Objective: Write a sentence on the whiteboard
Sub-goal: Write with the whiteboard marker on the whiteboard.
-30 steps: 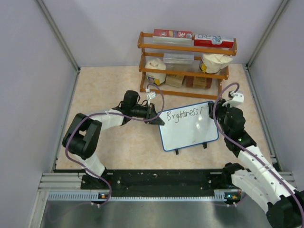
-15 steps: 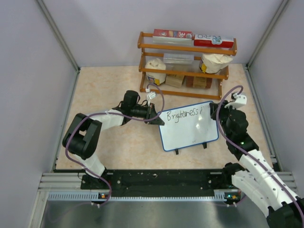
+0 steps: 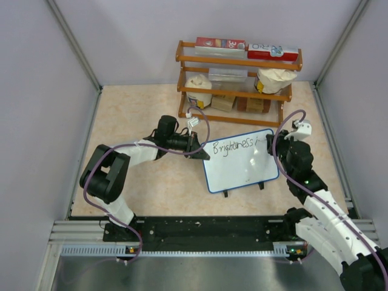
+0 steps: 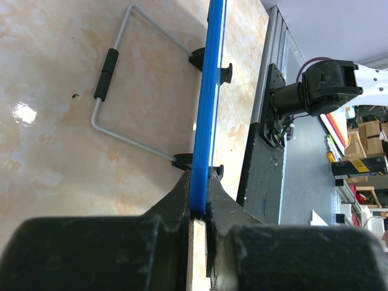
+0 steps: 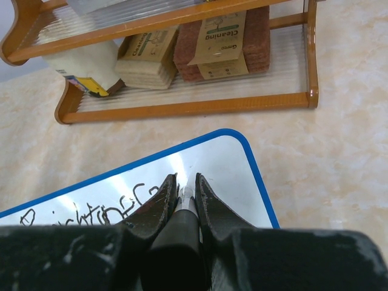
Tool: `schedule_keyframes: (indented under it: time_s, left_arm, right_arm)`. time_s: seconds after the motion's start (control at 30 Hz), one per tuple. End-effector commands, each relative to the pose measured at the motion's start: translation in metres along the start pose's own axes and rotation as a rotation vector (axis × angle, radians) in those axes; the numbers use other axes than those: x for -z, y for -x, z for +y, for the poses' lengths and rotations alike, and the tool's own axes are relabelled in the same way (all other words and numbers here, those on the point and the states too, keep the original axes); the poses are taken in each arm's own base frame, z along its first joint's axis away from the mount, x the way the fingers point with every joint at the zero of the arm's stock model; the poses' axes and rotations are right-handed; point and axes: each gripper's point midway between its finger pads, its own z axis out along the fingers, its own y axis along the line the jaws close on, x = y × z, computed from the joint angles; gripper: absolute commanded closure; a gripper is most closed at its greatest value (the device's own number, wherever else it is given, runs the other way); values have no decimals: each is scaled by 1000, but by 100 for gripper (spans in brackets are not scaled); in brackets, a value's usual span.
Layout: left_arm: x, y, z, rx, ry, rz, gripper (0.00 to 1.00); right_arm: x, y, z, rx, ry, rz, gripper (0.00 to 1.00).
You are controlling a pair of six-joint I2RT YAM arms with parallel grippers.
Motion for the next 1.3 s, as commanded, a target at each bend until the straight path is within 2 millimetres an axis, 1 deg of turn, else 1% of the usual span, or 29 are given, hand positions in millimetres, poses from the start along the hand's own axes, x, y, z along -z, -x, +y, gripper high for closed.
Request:
schedule_keyframes:
  time_s: [0.0,0.33,0.67,0.77,0.97,1.07,1.1,1.27]
  left_arm:
    - [-2,-19,40,-56,168,32,100]
    - [-2,-19,41,-55,169,31,100]
    - [-2,-19,41,-55,169,31,100]
    - [-3,-20,41,-55,168,32,100]
    - [-3,-20,41,-55,168,32,100]
    - [-2,-19,41,-55,170,30,100]
    - [-2,-19,41,-54,171,31,100]
    - [-2,-20,41,-53,168,32,100]
  right_arm:
    - [0,1,-6,-10,-20,-14,100]
    - [6,-5,-7,-3,-17,10,100]
    - [7,-16,-9,-2,-13,38,100]
    - [7,-15,-10,-1,-17,38,100]
    - [6,-8,-8,0,-19,19,100]
    - [4,-3,-6,-3,-17,5,100]
    - [3,2,-4,-7,-12,-5,100]
    - [-1,9,-1,-9,-12,-22,100]
